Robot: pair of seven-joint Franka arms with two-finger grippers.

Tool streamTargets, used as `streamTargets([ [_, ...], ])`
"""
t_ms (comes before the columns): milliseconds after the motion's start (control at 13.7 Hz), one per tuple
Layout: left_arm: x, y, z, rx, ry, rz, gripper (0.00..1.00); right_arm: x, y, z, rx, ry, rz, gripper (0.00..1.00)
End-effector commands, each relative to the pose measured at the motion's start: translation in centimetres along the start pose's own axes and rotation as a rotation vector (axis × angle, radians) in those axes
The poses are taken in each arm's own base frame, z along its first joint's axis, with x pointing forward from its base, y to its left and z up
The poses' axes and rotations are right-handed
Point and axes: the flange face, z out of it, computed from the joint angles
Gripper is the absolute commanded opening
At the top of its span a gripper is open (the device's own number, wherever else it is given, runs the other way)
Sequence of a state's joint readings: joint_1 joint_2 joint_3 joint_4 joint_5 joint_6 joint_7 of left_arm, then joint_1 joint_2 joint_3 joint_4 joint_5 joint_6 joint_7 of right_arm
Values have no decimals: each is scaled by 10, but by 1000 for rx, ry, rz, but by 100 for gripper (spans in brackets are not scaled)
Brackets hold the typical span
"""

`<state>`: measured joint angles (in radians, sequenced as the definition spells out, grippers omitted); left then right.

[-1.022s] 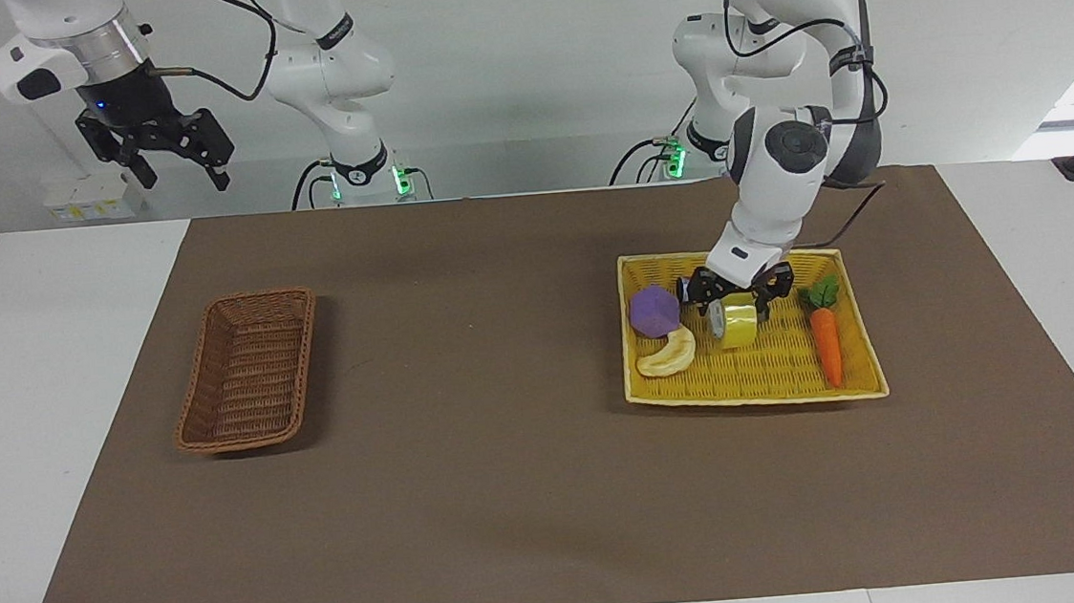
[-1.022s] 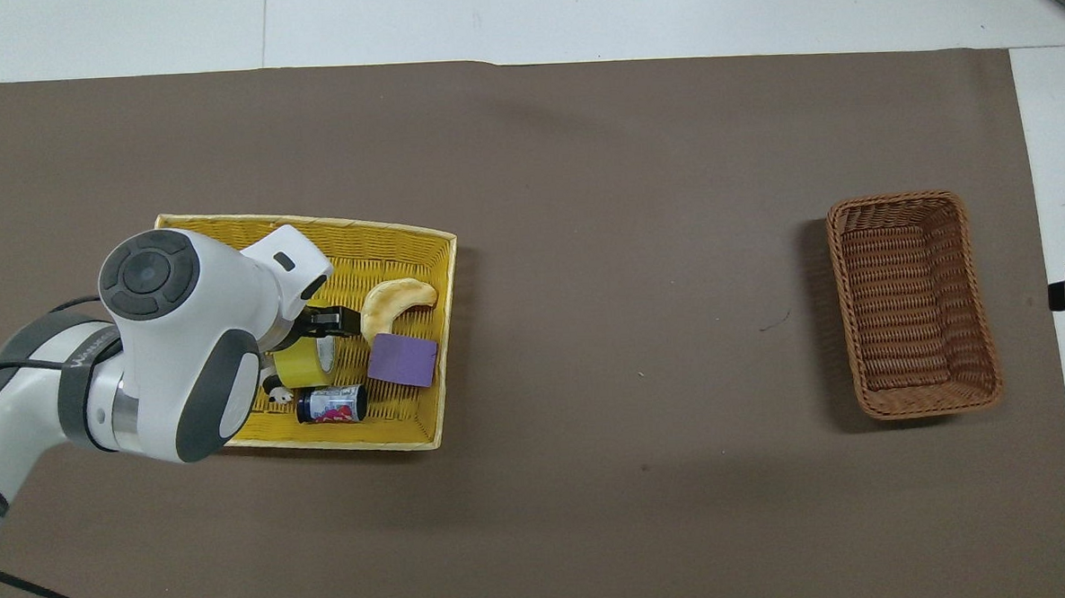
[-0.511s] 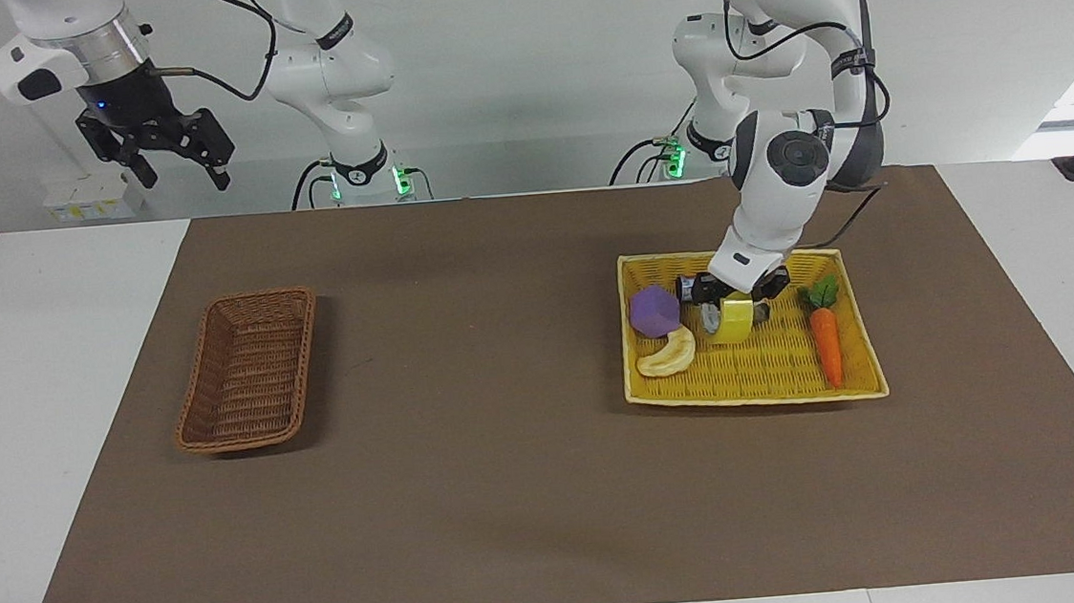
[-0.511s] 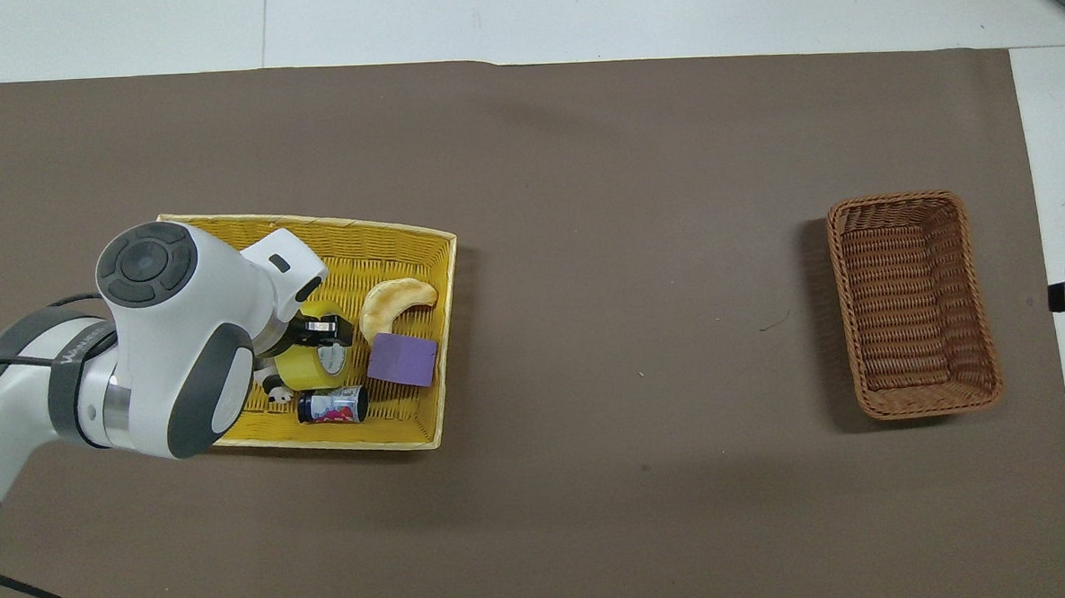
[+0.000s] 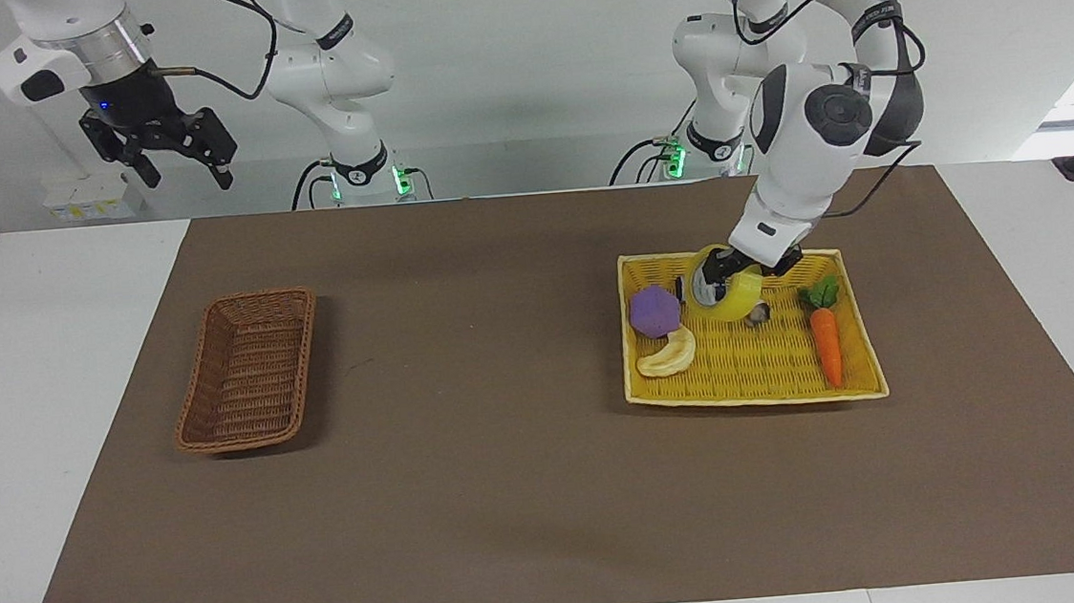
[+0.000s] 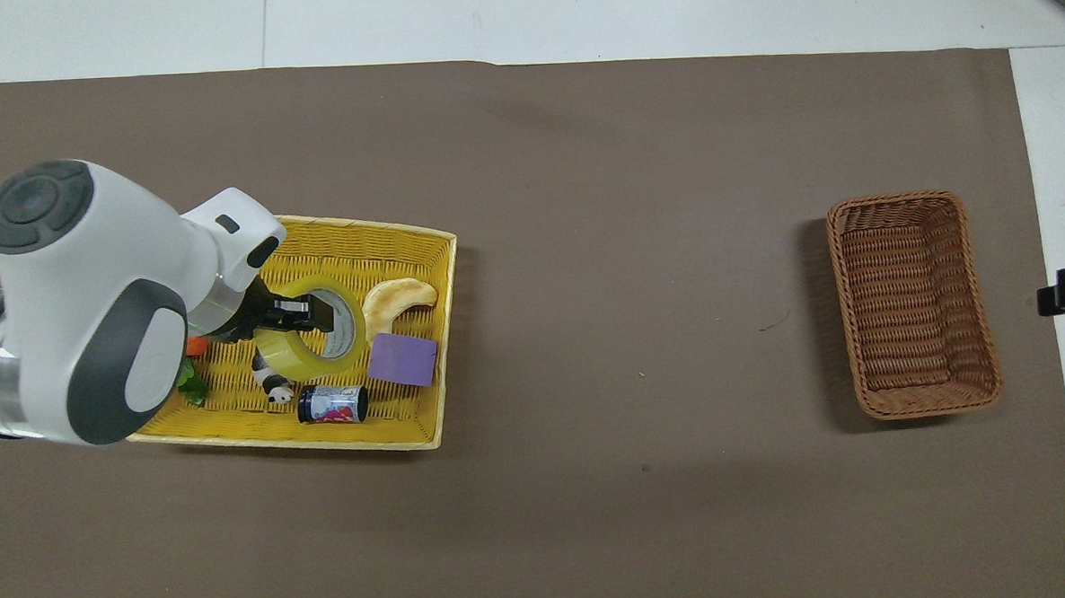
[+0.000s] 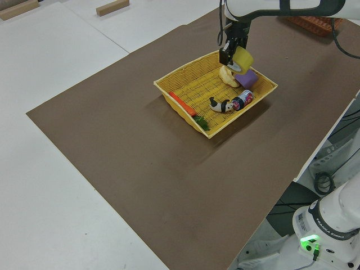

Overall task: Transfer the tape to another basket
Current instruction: 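Grasp the tape roll with the left gripper and lift it out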

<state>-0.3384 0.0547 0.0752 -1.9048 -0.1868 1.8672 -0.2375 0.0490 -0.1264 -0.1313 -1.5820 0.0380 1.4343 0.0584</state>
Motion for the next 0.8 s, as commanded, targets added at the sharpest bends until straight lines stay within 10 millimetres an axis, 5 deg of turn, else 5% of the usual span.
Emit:
streamTargets([
  [0, -4, 6, -12, -169, -40, -49, 0, -10, -12, 0, 124, -14, -32, 100],
  [365, -32, 88, -22, -203, -33, 96, 0, 0, -56, 13, 434, -35, -58, 100],
  [730, -65, 157, -39, -534, -108, 66, 0, 11, -70, 51, 618, -40, -10, 100],
])
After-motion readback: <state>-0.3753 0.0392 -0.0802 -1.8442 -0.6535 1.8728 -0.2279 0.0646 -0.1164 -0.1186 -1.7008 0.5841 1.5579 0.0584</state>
